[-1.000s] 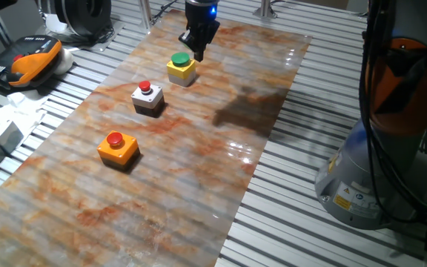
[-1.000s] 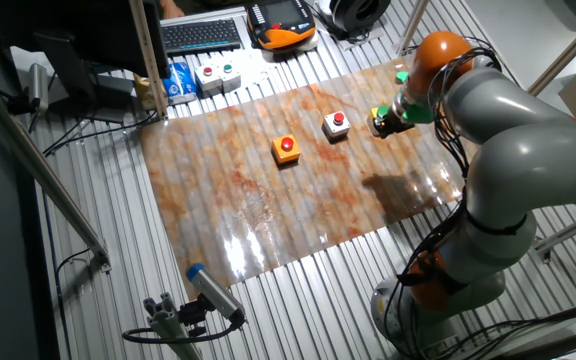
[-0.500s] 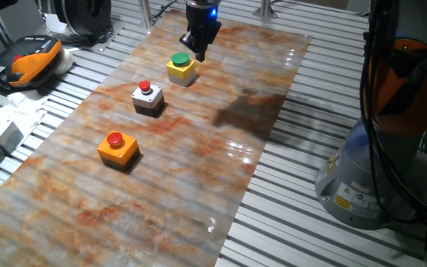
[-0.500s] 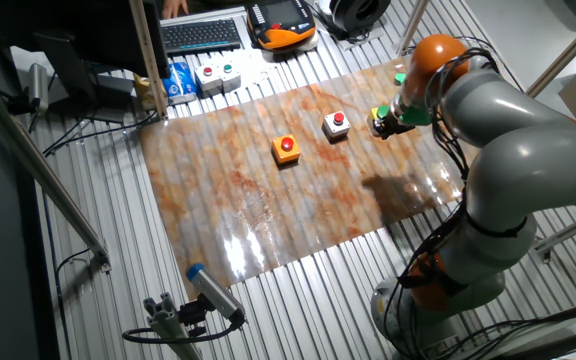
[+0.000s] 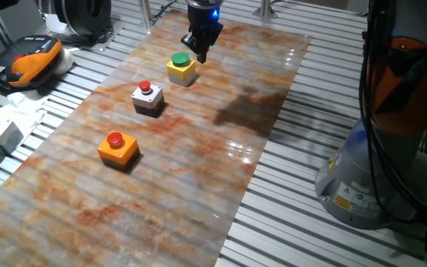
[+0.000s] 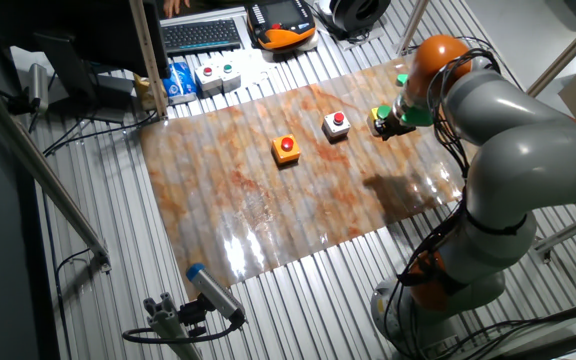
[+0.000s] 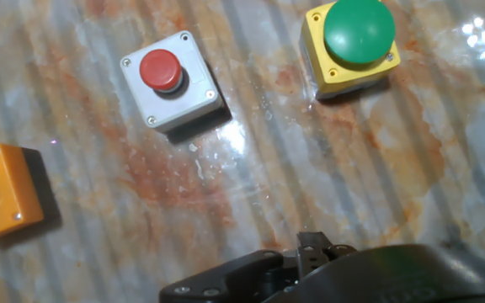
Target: Press three buttons from left to right in sequence
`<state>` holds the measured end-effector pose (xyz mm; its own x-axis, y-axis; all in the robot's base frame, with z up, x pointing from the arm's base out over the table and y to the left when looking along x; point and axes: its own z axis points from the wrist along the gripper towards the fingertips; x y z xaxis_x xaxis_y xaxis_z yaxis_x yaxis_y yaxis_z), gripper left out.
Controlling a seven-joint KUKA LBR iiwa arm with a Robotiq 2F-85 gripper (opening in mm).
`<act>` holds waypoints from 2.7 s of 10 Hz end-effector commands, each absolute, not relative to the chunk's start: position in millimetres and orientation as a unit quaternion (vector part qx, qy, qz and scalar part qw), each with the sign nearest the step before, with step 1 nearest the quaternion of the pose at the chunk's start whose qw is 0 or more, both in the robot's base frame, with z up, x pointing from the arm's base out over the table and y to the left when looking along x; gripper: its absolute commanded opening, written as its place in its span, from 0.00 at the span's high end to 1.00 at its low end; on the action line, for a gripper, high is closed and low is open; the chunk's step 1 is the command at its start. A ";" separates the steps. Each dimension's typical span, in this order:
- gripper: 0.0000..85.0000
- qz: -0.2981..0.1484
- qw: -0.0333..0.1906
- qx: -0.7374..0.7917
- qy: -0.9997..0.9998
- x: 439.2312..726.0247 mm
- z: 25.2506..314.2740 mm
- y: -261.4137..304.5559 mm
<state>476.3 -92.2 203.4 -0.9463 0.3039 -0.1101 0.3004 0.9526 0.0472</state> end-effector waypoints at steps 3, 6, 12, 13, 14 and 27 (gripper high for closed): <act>1.00 0.001 0.062 0.149 0.987 476.0 202.9 -92.4; 1.00 0.010 0.057 0.147 0.987 472.7 201.5 -94.5; 1.00 0.021 0.052 0.157 0.986 472.4 201.0 -94.6; 1.00 0.032 0.044 0.171 0.984 472.4 201.0 -94.6; 1.00 0.027 0.040 0.180 0.982 472.4 201.0 -94.6; 1.00 0.033 0.030 0.201 0.979 472.4 201.0 -94.6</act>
